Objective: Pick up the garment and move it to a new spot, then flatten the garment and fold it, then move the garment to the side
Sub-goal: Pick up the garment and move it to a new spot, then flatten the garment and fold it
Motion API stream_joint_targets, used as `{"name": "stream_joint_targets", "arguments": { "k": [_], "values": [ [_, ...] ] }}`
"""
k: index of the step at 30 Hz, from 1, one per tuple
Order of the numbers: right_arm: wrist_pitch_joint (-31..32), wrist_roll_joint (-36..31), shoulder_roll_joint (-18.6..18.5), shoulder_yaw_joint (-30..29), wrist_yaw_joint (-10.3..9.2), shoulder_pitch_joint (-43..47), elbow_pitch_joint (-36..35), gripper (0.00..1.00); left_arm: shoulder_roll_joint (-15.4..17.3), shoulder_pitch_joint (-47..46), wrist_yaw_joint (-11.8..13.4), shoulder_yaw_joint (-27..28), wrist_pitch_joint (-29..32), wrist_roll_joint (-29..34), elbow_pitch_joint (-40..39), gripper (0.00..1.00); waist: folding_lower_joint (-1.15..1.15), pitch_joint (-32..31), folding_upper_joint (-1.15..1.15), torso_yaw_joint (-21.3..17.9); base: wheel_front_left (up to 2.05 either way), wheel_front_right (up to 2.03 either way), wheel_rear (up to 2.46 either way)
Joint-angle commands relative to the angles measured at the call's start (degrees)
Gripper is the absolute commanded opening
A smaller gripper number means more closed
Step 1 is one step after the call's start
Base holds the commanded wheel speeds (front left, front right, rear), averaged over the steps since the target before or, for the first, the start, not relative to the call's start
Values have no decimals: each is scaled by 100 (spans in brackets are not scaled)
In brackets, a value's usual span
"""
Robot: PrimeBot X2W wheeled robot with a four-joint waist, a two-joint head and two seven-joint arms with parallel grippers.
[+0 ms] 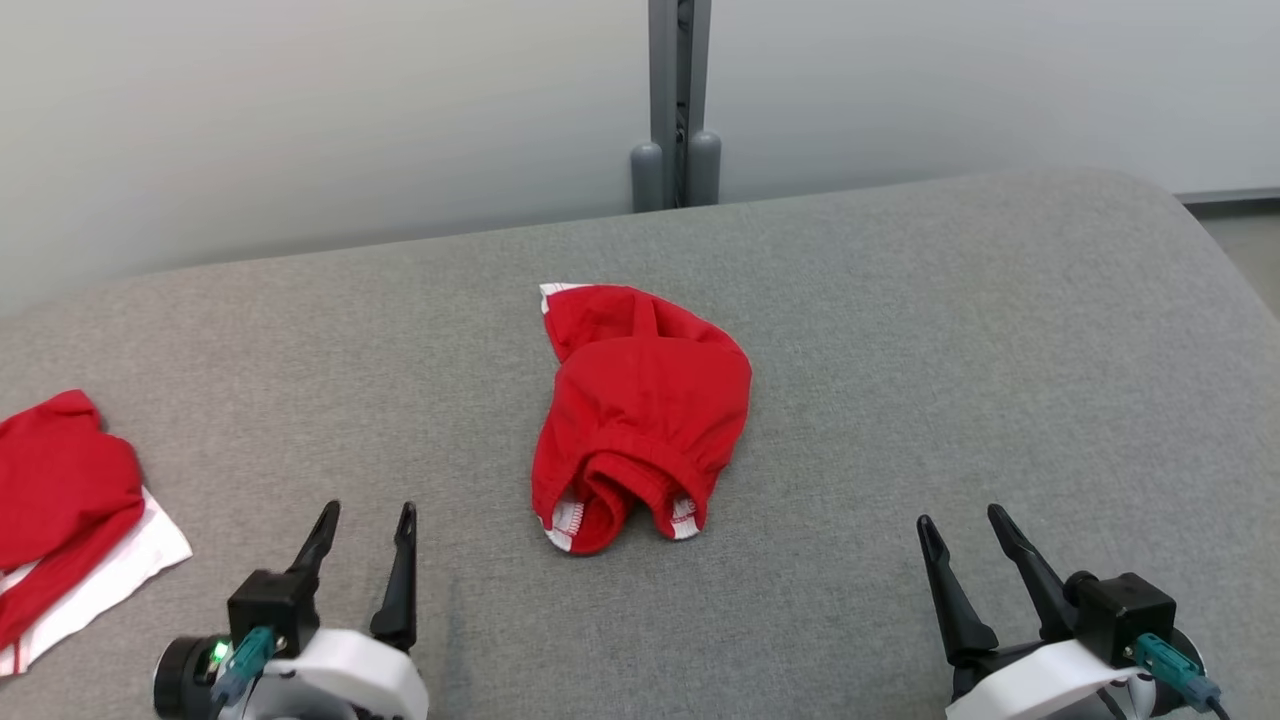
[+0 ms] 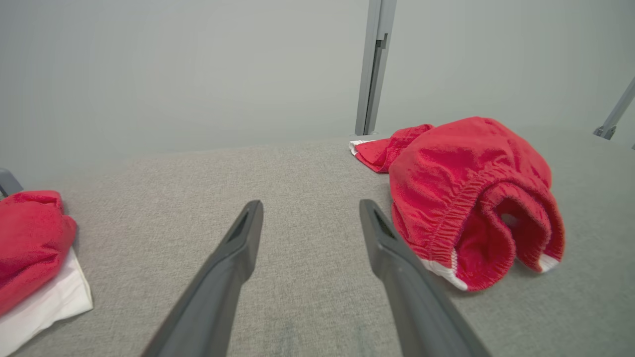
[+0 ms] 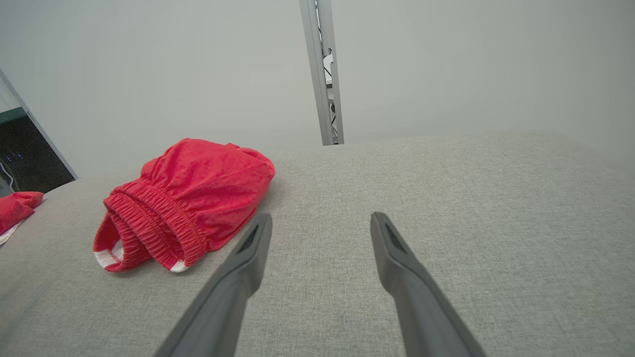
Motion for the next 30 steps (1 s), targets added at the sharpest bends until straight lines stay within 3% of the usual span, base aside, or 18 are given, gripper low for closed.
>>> {"name": "stream_joint_targets", "arguments": {
  "k": [1,16,30],
  "values": [
    [1,-31,-12,-34,-1,73,-31,100,16,137,30,114,-10,73,-113,100,0,-131,0,107,0,0,0],
    [1,-271,54,-257,-2,386,-137,100,-144,1305,159,914,-7,570,-959,100,0,-481,0,322,0,0,0],
    [1,-280,46,-88,-1,333,-62,100,-180,1290,173,776,-8,420,-962,100,0,-359,0,386,0,0,0]
  ]
}}
